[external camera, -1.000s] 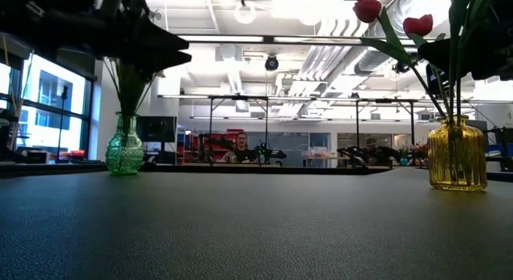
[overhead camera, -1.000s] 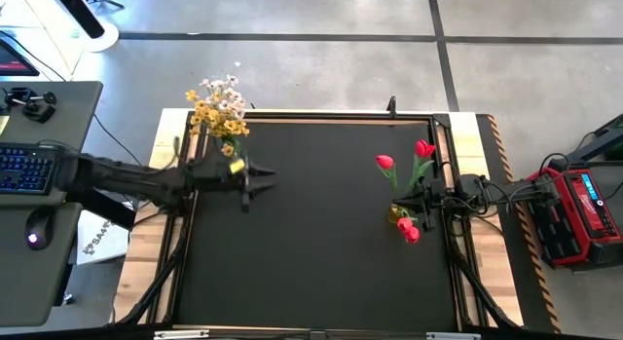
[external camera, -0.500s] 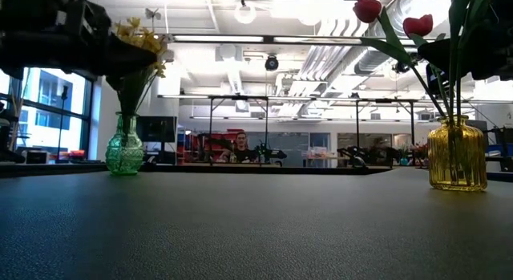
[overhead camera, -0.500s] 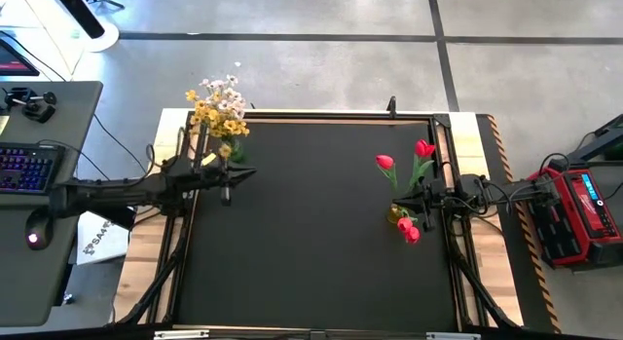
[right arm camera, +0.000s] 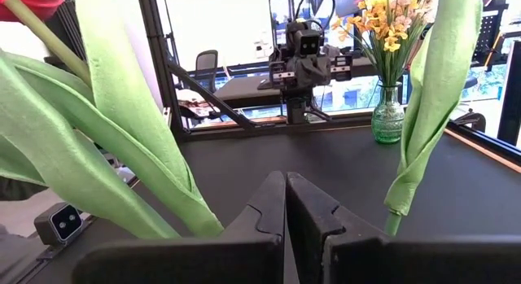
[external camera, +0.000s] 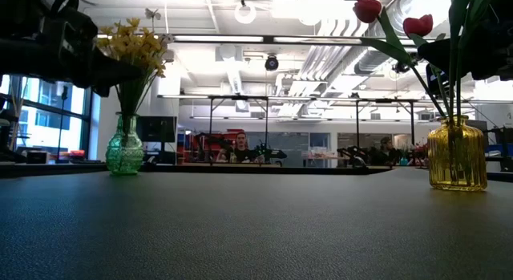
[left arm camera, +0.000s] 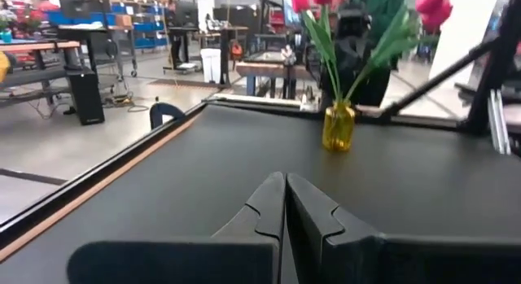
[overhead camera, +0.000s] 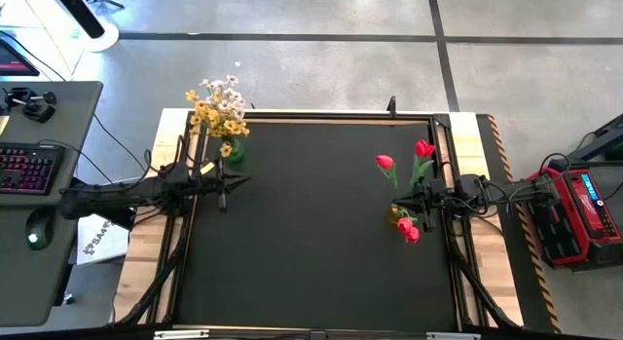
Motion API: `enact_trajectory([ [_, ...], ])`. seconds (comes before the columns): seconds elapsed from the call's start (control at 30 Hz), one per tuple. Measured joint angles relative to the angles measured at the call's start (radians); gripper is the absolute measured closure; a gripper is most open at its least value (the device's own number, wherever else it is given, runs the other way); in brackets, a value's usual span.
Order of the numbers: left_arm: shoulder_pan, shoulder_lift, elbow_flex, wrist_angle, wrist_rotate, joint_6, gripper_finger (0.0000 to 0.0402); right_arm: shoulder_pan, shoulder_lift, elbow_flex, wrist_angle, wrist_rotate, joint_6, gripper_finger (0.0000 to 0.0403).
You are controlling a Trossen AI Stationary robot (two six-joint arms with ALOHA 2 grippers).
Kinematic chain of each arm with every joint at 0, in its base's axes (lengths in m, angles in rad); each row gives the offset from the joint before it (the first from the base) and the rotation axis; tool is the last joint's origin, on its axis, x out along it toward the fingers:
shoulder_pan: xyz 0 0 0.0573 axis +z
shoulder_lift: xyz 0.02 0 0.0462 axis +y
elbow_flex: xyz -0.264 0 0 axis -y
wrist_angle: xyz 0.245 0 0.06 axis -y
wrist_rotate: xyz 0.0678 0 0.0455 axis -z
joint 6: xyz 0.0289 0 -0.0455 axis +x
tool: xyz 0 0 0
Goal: Sort flowers into vase by color
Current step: Return to Home Position
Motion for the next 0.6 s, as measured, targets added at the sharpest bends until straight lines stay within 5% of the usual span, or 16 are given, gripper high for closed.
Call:
enact_trajectory([
  [0.23,-0.043,-0.078,0.000,-0.081,0.027,0.039,0.0401,0.000,0.000,0.000,0.000,0.000,0.000,0.0403],
  [0.6,-0.108,-0.198,0.001,-0.066,-0.068,0.004,0.0401,0.000,0.000,0.000,0.000,0.000,0.000,0.0403],
])
